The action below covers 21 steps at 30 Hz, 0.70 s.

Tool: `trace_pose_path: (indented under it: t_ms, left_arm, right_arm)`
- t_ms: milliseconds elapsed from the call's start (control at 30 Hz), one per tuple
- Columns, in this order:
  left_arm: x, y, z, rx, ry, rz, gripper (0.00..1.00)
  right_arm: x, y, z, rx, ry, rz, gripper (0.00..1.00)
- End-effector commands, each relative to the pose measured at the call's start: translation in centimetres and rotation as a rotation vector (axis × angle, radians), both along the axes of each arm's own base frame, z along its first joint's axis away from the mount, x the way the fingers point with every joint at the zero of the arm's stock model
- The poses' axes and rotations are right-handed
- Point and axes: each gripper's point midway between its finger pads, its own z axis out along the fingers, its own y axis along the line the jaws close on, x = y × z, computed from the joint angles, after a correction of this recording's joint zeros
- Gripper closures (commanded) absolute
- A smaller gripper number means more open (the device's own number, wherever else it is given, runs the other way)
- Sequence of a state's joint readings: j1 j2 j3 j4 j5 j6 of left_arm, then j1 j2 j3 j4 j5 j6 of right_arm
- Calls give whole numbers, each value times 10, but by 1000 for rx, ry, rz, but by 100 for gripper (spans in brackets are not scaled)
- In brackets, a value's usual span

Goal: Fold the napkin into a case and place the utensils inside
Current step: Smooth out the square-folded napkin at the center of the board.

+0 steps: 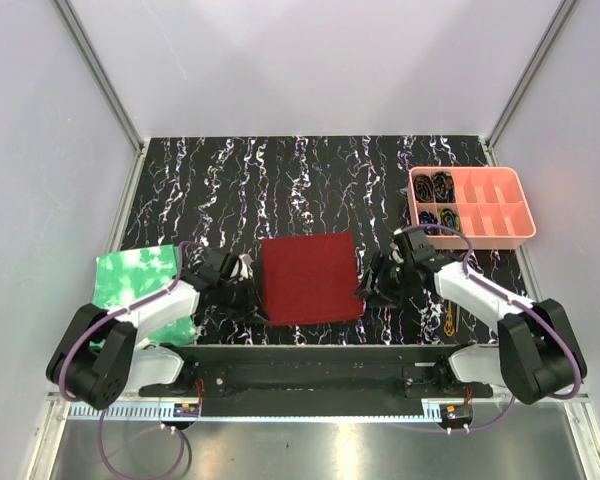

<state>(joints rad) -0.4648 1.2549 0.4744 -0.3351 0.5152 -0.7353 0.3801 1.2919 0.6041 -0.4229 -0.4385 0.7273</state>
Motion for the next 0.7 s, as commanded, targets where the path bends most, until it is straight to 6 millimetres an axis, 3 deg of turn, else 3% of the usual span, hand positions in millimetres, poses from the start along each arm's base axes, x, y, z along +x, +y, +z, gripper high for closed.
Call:
trace_pose_path:
  t_ms: [0,200,300,400,533,567,667]
  left_arm:
    - [9,12,-5,56,-62,58,85]
    - [0,21,-22,102,-18,73,87]
    - [-2,20,-15,90,-23,54,86]
    - [2,-4,22,-58,-59,-11,86]
    - [41,-24,91,-150,-248,-30,78]
    - [48,-27,98,-157,-270,-31,78]
    - [64,-35,86,-148,-224,-26,82]
  right_arm:
    - [18,15,33,13,-117,62,36]
    - [30,32,35,48,-100,77,41]
    - [31,31,25,38,-82,68,46]
    - [25,32,12,43,-39,70,60]
    - [17,28,-8,25,8,62,66]
    - [14,28,-13,24,24,64,69]
    - [10,29,-25,19,67,52,73]
